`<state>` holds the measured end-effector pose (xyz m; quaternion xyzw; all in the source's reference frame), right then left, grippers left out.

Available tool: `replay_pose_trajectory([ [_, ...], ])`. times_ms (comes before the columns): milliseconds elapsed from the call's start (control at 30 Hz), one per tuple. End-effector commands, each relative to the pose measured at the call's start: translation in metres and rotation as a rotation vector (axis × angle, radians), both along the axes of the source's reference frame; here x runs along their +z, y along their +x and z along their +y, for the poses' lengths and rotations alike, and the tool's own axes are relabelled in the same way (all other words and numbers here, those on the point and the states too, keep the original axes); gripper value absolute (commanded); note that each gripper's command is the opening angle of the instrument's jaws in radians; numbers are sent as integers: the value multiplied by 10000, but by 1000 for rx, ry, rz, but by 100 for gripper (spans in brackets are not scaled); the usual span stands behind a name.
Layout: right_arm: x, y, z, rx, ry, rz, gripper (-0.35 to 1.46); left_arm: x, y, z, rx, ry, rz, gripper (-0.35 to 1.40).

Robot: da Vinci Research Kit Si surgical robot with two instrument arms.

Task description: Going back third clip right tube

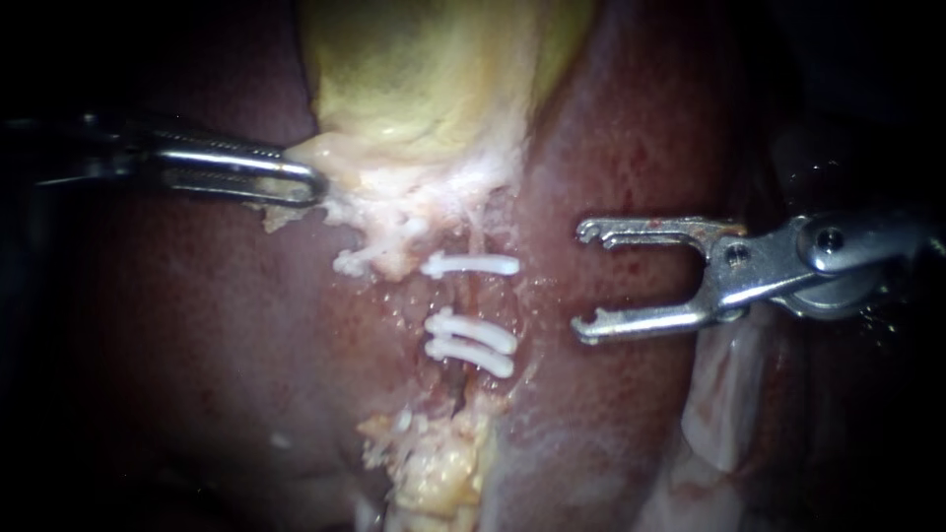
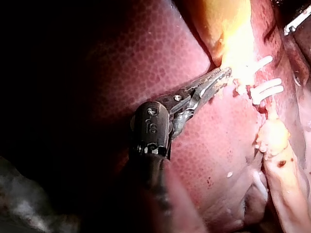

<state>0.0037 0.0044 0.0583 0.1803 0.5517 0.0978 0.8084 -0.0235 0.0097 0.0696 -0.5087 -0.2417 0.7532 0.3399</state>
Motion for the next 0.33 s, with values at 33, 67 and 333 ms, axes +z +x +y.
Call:
replay_pose_trajectory([
  [33, 0, 0, 0, 0, 0, 0, 50, 1, -2, -1, 1, 0, 2, -35],
  [67, 0, 0, 0, 0, 0, 0, 50, 2, -3, -1, 3, 0, 0, -35],
  [333, 0, 0, -1, -1, -1, 1, 50, 2, -4, -3, 6, 0, -2, -35],
])
